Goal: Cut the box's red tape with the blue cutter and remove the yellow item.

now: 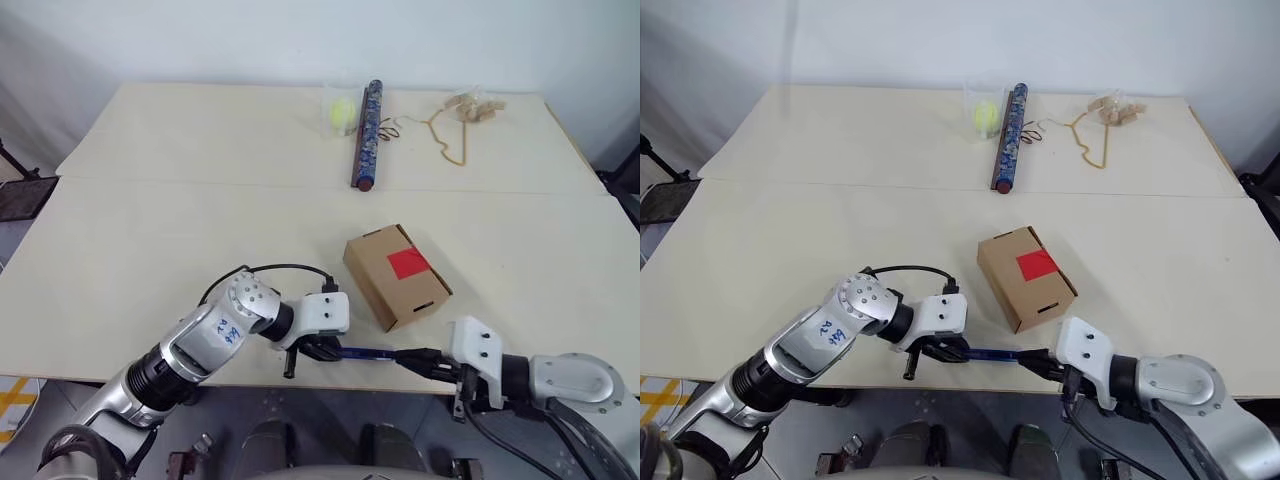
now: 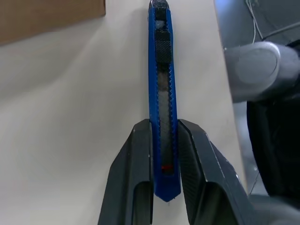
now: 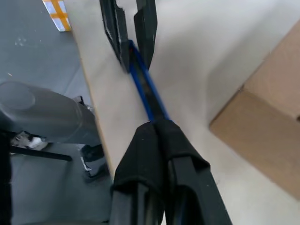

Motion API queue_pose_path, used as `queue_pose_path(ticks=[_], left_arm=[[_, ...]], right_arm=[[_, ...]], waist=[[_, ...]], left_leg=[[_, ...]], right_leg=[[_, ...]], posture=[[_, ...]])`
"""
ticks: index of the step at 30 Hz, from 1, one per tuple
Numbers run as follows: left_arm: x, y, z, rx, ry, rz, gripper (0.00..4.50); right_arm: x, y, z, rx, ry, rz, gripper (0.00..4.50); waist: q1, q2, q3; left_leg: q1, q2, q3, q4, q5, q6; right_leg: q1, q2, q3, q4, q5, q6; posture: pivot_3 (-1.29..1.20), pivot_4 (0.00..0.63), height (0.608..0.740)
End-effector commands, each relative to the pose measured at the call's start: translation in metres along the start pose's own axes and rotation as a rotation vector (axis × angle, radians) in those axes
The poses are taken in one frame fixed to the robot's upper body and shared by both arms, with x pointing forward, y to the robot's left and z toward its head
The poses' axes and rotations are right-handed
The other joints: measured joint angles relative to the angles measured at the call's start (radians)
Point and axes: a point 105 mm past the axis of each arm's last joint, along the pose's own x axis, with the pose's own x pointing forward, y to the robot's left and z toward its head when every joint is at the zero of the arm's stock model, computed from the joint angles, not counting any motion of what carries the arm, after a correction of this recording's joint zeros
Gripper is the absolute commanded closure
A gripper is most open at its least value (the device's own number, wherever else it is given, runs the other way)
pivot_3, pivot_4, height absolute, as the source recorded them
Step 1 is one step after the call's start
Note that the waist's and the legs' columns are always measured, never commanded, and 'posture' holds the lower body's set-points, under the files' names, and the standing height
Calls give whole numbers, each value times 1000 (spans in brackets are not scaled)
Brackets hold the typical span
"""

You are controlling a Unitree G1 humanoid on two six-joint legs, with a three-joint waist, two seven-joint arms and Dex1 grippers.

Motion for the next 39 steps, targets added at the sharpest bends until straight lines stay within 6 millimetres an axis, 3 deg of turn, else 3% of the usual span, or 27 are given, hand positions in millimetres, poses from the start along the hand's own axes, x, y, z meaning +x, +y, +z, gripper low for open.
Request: queue_pose_path(ticks=[1, 12, 25, 30, 34, 37, 39], left_arm=[[12, -16, -10, -72, 28, -57, 4074], [18, -15, -10, -104, 30, -39, 4074], [21, -12, -7, -90, 27, -35, 4074], [15, -6, -13, -74, 46, -18, 4074], [7, 1, -16, -34, 28, 12, 4074], [-4, 4, -8, 68, -87, 45, 4074], [-13, 3, -1, 195, -166, 66, 4074]], right_arm=[[8, -4, -5, 13, 53, 11, 4478], [26, 3, -23, -27, 156, 106, 4478], [64, 12, -2, -88, 44, 180, 4478], [68, 9, 2, -70, 22, 162, 4478], [46, 8, 15, 11, -34, 163, 4478], [16, 1, 32, 133, -97, 127, 3895], [-3, -4, 47, 216, -152, 110, 3228]], waist=[[-1, 0, 0], [0, 0, -2], [-2, -1, -4], [-2, -1, -5], [0, 0, -4], [-2, 1, -4], [-6, 2, -2]], left_leg=[[0, 0, -1, 0, 0, 0], [0, -2, -3, 0, -1, 0], [2, -2, -3, 0, 0, 0], [2, -1, -3, 0, 0, 1], [1, 0, -4, 0, 0, 1], [0, 3, -3, 0, -1, 1], [0, 4, -3, 0, -1, 1]], right_leg=[[0, 0, 0, 0, 0, 0], [2, 0, -1, -1, 0, 0], [4, 0, -1, -1, 0, 0], [4, -1, -1, -1, 0, 0], [4, -1, -1, -1, 0, 0], [2, -2, -1, -1, 0, 0], [2, -2, -1, -2, 0, 0]], posture=[[0, 150, 740], [0, 150, 740], [0, 150, 740], [0, 150, 740], [0, 150, 740], [0, 150, 740], [0, 150, 740]])
